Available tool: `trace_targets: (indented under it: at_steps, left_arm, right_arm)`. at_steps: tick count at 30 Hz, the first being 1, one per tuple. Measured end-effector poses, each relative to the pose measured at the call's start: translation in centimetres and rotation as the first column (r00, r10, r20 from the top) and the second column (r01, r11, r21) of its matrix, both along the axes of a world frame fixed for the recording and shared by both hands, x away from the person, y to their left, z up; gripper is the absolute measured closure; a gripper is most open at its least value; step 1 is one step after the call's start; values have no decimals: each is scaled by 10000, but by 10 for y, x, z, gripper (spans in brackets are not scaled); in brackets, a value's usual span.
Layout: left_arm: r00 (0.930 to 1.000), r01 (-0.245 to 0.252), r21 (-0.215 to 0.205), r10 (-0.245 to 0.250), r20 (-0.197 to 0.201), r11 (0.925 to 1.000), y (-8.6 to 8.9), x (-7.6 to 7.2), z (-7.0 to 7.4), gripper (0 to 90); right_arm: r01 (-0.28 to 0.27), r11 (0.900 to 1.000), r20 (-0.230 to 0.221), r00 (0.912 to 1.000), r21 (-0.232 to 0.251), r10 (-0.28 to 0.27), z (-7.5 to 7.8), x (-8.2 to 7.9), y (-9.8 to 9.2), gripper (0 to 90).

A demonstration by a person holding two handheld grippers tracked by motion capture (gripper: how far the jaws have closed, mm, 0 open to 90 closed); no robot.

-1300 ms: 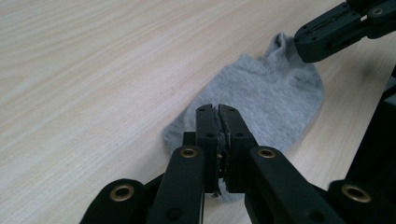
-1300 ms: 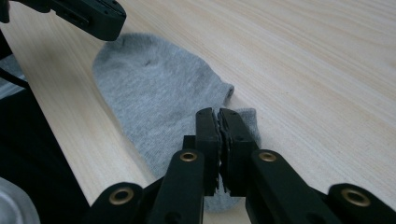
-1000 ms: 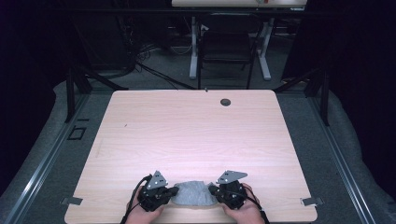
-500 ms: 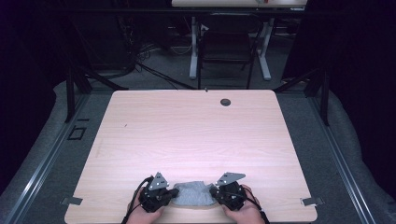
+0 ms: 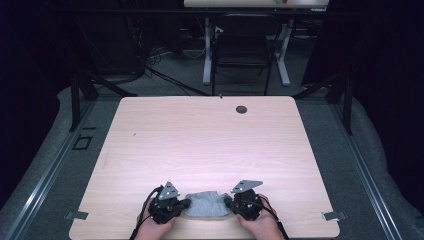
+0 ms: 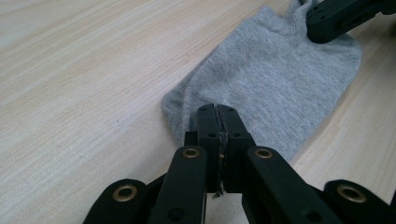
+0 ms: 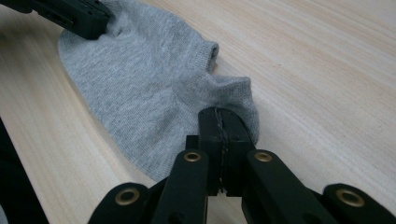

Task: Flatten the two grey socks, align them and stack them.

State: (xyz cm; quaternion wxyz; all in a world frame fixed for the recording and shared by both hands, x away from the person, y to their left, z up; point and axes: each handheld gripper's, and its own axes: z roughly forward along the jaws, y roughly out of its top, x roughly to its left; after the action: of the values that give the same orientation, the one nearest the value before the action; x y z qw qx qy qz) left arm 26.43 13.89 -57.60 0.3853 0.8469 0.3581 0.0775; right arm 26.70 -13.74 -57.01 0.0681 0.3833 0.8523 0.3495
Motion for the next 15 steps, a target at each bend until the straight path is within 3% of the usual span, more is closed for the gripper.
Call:
trace_targets:
  at_steps: [15]
  left_arm:
    - [9994, -327, -208, 329, 91, 9992, 1, 10, -2, 895]
  right_arm:
    - [207, 9994, 46, 9998, 285, -209, -2, 15, 0, 893]
